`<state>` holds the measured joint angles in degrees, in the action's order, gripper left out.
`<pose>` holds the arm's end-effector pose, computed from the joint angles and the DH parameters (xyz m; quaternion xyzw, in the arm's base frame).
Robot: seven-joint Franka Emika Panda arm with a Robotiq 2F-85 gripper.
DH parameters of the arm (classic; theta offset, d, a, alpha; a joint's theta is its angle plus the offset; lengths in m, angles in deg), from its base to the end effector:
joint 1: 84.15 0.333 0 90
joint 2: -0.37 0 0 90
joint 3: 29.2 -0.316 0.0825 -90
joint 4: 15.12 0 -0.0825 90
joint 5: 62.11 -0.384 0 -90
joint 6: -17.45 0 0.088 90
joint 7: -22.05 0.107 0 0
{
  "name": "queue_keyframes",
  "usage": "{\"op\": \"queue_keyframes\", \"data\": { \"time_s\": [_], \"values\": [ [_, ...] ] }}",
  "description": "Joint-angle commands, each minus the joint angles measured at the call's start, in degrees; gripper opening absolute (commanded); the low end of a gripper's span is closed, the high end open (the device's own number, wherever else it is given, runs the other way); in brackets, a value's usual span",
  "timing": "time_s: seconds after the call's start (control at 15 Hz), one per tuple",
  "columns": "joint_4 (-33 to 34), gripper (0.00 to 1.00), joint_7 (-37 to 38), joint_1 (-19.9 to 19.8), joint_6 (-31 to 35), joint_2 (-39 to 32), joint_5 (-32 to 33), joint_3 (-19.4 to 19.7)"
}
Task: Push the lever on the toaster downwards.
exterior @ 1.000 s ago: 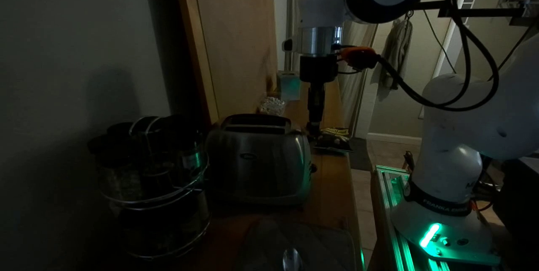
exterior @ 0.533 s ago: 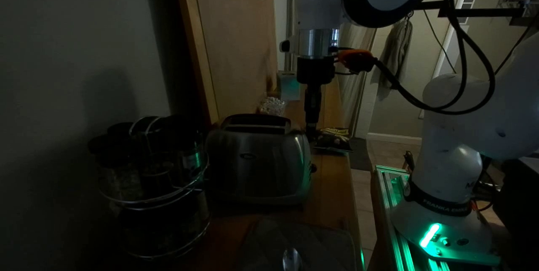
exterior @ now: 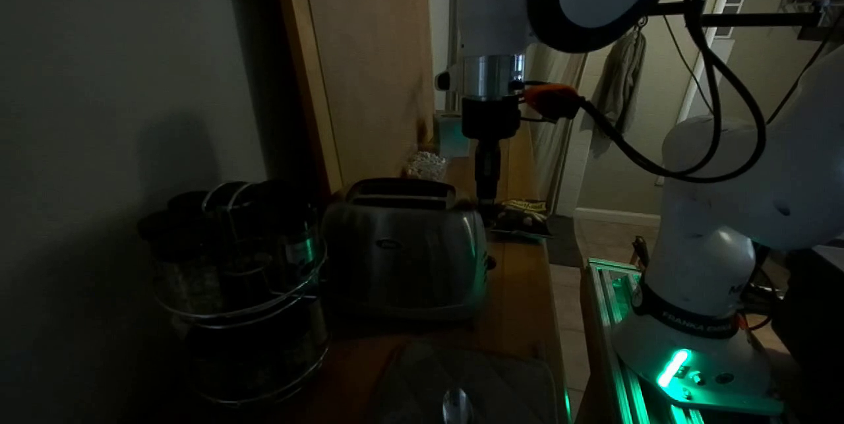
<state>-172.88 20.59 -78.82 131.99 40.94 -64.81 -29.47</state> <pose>0.3176 0.0339 0.4137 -0.9983 -0.0507 0.0238 0.0188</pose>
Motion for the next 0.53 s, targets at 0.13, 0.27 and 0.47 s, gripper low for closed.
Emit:
{"op": "queue_keyframes", "data": {
  "time_s": [0.13,0.27,0.47],
  "values": [
    [0.10,0.01,0.74,-0.93,3.87,-4.73,-0.66,-0.50],
    [0.11,0.01,1.14,-1.07,4.43,-5.26,-0.45,-0.62],
    [0.11,0.01,1.31,-0.88,5.08,-5.86,-0.54,-0.72]
  ]
}}
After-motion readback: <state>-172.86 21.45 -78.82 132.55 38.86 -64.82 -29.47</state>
